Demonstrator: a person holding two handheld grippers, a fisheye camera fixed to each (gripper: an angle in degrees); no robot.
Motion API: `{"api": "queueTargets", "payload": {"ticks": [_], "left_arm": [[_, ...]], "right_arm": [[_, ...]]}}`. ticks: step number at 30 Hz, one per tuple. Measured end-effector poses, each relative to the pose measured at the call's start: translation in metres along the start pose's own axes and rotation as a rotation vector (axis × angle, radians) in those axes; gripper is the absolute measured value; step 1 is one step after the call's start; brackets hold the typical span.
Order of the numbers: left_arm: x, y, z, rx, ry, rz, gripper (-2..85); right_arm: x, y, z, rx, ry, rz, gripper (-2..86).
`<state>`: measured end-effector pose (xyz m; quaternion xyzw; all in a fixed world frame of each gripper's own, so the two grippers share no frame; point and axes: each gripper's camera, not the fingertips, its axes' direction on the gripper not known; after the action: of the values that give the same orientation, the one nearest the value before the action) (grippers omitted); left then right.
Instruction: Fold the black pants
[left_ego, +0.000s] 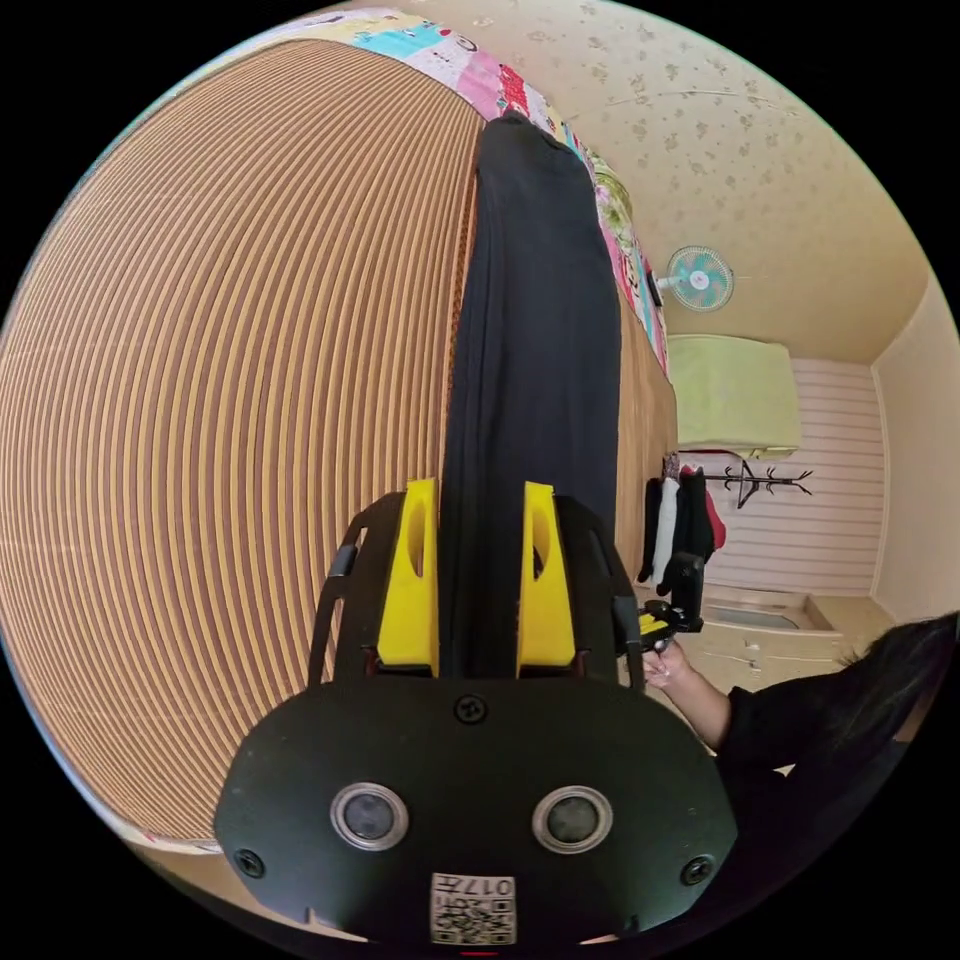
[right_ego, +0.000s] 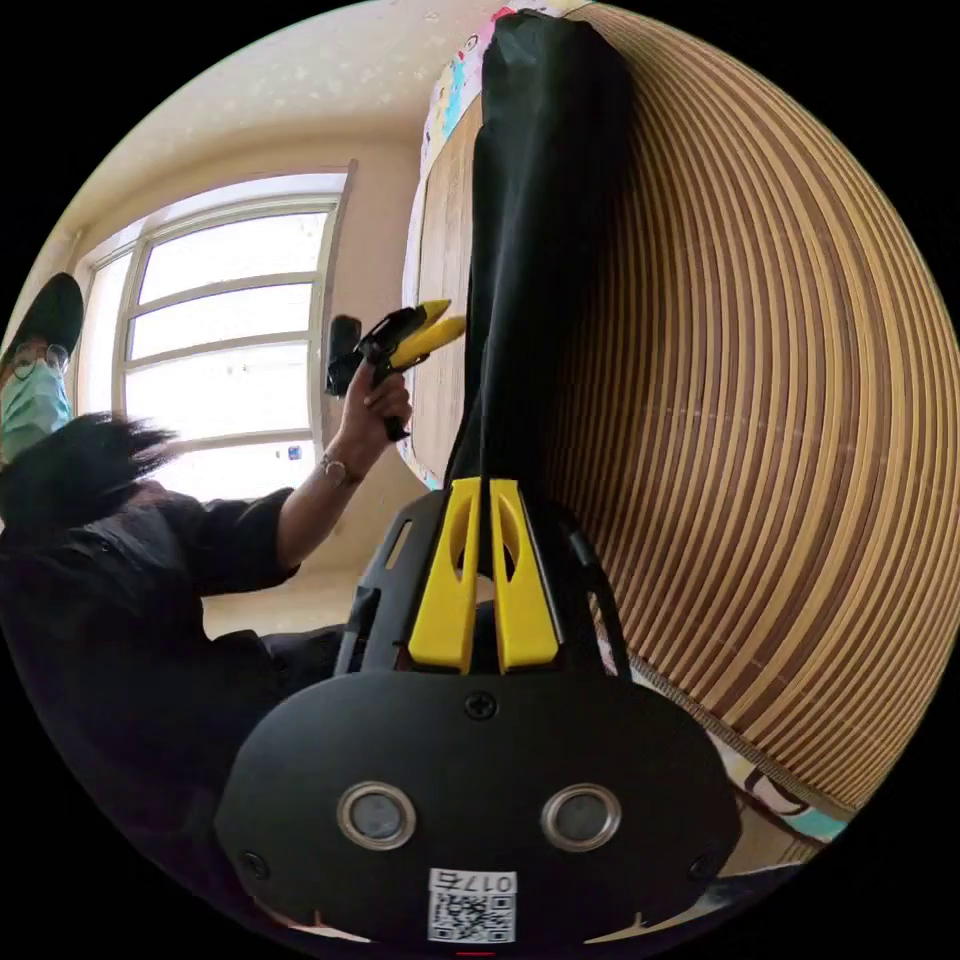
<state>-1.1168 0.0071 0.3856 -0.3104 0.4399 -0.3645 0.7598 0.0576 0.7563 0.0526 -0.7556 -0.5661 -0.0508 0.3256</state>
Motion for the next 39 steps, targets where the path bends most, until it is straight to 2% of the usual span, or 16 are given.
{"api": "queueTargets", "payload": {"ticks": [1, 2, 4, 5, 7, 9, 13, 15, 18, 20, 22, 26, 29, 32, 35, 39], "left_arm": [[0.003, -0.014, 0.000, -0.025, -0.006, 0.022, 13.0], [0.005, -0.025, -0.002, -0.039, -0.004, 0.041, 13.4], [0.008, -0.038, -0.007, -0.036, -0.015, 0.059, 13.7], [0.009, -0.044, -0.012, -0.024, -0.027, 0.068, 13.7], [0.006, -0.052, -0.016, -0.020, -0.047, 0.060, 13.4], [0.001, -0.058, -0.013, -0.037, -0.013, 0.063, 13.3], [-0.009, -0.060, 0.009, -0.156, 0.180, 0.031, 9.8], [-0.014, -0.054, 0.012, -0.229, 0.223, -0.019, 6.8], [0.002, -0.034, -0.024, -0.180, 0.519, 0.055, 5.1], [0.038, -0.014, -0.081, -0.100, 0.722, 0.183, 5.0], [0.081, 0.005, -0.131, -0.057, 0.766, 0.319, 5.0], [0.208, 0.054, -0.241, 0.028, 0.686, 0.641, 5.0], [0.278, 0.074, -0.301, 0.137, 0.677, 0.771, 5.1], [0.320, 0.073, -0.325, 0.225, 0.531, 0.777, 5.2], [0.328, 0.041, -0.303, 0.196, 0.376, 0.693, 5.1], [0.296, -0.009, -0.249, 0.115, 0.396, 0.526, 5.1]], "right_arm": [[-0.001, 0.007, -0.004, -0.071, 0.065, 0.002, 5.1], [-0.001, 0.013, -0.020, -0.036, 0.128, 0.011, 6.3], [0.006, 0.015, -0.058, 0.154, 0.131, 0.050, 8.1], [0.018, 0.009, -0.083, 0.270, 0.072, 0.074, 9.4], [0.041, -0.013, -0.107, 0.375, -0.029, 0.099, 11.9], [0.064, -0.053, -0.111, 0.344, -0.134, 0.126, 13.7], [0.068, -0.144, -0.081, 0.092, -0.328, 0.050, 10.0], [0.048, -0.148, -0.087, 0.104, -0.289, 0.020, 6.0], [-0.014, -0.116, -0.119, 0.210, -0.407, -0.150, 1.9], [-0.083, -0.071, -0.154, 0.289, -0.460, -0.296, 0.6], [-0.144, -0.035, -0.181, 0.345, -0.434, -0.401, 0.2], [-0.297, 0.030, -0.233, 0.401, -0.340, -0.678, -0.1], [-0.379, 0.050, -0.269, 0.453, -0.301, -0.820, -0.1], [-0.408, 0.028, -0.293, 0.463, -0.164, -0.733, -0.2], [-0.387, -0.018, -0.299, 0.432, -0.041, -0.595, -0.2], [-0.339, -0.064, -0.292, 0.423, -0.069, -0.431, 0.1]]}}
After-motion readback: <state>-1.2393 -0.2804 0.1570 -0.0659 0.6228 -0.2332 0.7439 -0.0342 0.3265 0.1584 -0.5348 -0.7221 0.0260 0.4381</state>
